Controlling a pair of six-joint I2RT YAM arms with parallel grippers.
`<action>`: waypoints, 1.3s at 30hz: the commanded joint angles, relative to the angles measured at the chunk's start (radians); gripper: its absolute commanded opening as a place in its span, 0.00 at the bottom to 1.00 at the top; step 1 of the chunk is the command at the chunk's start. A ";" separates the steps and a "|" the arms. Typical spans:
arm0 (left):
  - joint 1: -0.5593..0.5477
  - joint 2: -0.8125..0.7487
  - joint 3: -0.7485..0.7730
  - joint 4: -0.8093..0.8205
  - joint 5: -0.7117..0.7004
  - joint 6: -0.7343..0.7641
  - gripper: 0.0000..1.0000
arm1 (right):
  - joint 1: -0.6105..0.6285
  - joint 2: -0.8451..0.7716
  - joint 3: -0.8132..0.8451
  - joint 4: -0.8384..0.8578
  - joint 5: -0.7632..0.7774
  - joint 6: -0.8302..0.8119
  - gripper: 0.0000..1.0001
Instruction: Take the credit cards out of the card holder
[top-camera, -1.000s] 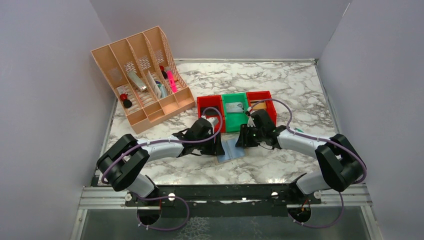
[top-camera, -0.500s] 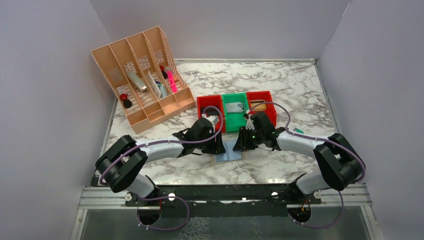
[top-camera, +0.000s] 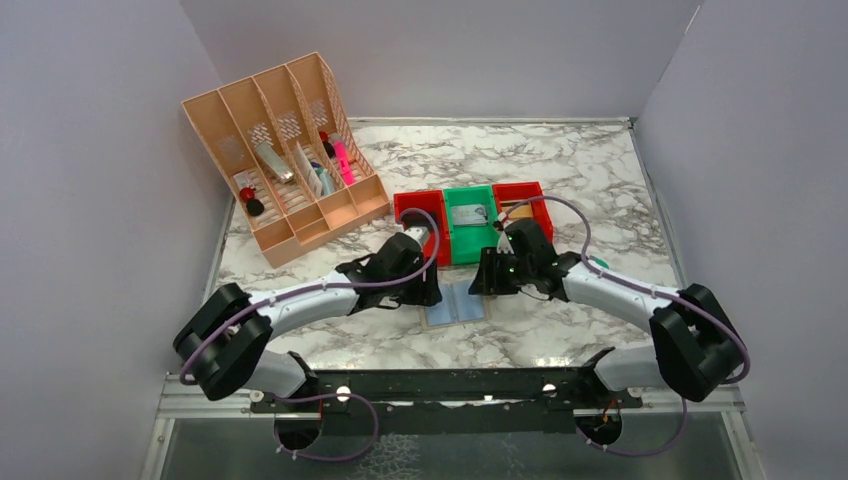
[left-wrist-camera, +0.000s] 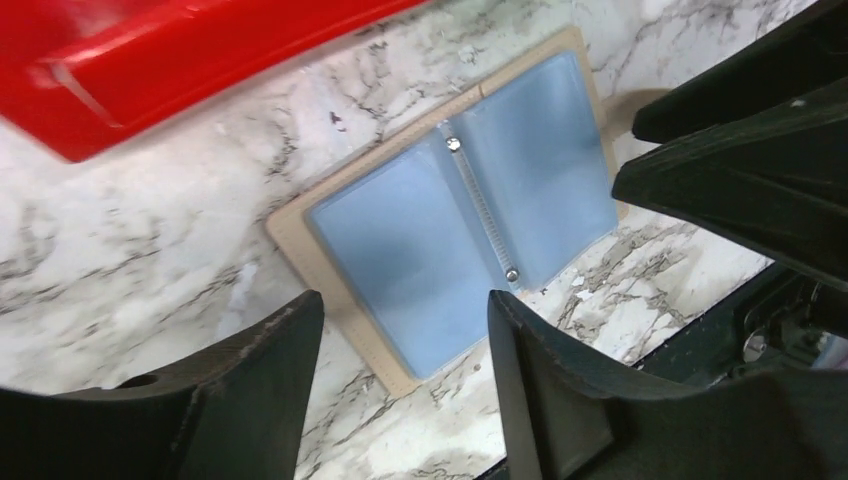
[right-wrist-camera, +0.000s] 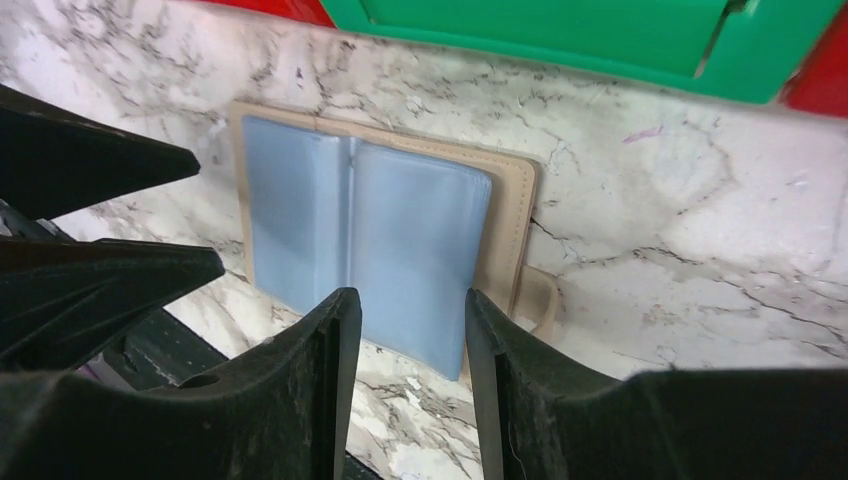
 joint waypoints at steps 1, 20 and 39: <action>-0.002 -0.125 0.022 -0.108 -0.159 0.030 0.68 | 0.005 -0.065 0.048 -0.075 0.067 -0.030 0.48; 0.360 -0.492 0.233 -0.364 -0.417 0.363 0.99 | -0.018 -0.423 0.139 0.021 0.896 -0.275 0.95; 0.365 -0.692 0.140 -0.365 -0.641 0.304 0.99 | -0.035 -0.427 0.127 0.040 0.562 -0.265 0.94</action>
